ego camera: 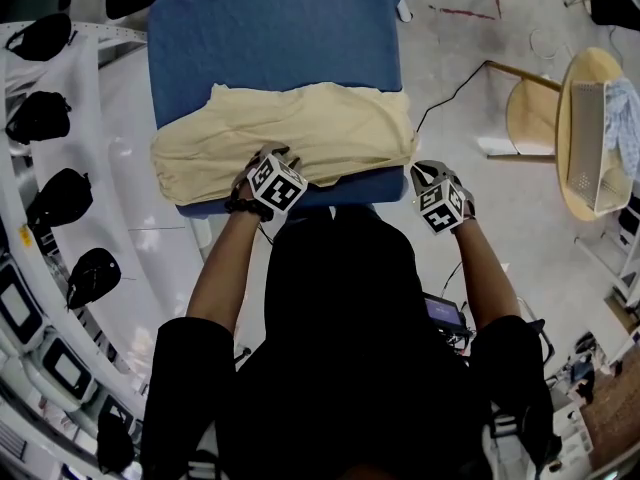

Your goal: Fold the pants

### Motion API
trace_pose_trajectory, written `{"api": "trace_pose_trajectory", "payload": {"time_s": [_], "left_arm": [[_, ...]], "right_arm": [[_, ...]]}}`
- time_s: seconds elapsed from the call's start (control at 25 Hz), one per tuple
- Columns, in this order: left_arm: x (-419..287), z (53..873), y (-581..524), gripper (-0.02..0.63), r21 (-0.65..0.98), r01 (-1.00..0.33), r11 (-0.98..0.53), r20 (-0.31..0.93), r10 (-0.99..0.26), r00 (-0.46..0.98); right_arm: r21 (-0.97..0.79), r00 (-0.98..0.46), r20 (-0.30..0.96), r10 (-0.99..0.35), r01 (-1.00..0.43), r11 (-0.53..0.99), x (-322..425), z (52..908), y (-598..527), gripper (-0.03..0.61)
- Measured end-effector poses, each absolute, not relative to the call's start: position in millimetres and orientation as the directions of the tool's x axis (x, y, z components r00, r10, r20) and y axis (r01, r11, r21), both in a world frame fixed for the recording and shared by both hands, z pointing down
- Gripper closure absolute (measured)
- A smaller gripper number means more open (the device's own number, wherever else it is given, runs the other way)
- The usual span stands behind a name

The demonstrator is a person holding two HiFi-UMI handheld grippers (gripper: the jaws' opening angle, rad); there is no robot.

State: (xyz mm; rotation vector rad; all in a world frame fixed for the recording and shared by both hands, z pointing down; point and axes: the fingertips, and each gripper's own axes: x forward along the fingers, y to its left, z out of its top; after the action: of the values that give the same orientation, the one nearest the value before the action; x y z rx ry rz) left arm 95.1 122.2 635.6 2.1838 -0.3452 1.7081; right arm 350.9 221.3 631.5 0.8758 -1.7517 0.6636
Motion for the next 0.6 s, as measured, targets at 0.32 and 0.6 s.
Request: {"api": "trace_pose_trajectory", "payload": {"time_s": [0.32, 0.6], "left_arm": [[129.6, 614.1, 114.4, 0.474, 0.126, -0.346, -0.930, 0.947, 0.009, 0.322], [152.6, 622.0, 114.5, 0.474, 0.145, -0.287, -0.947, 0.945, 0.047, 0.323]], "right_arm": [[0.017, -0.185, 0.912, -0.367, -0.876, 0.482, 379.6, 620.1, 155.9, 0.554], [0.014, -0.174, 0.923, -0.342, -0.875, 0.484, 398.0, 649.0, 97.9, 0.500]]}}
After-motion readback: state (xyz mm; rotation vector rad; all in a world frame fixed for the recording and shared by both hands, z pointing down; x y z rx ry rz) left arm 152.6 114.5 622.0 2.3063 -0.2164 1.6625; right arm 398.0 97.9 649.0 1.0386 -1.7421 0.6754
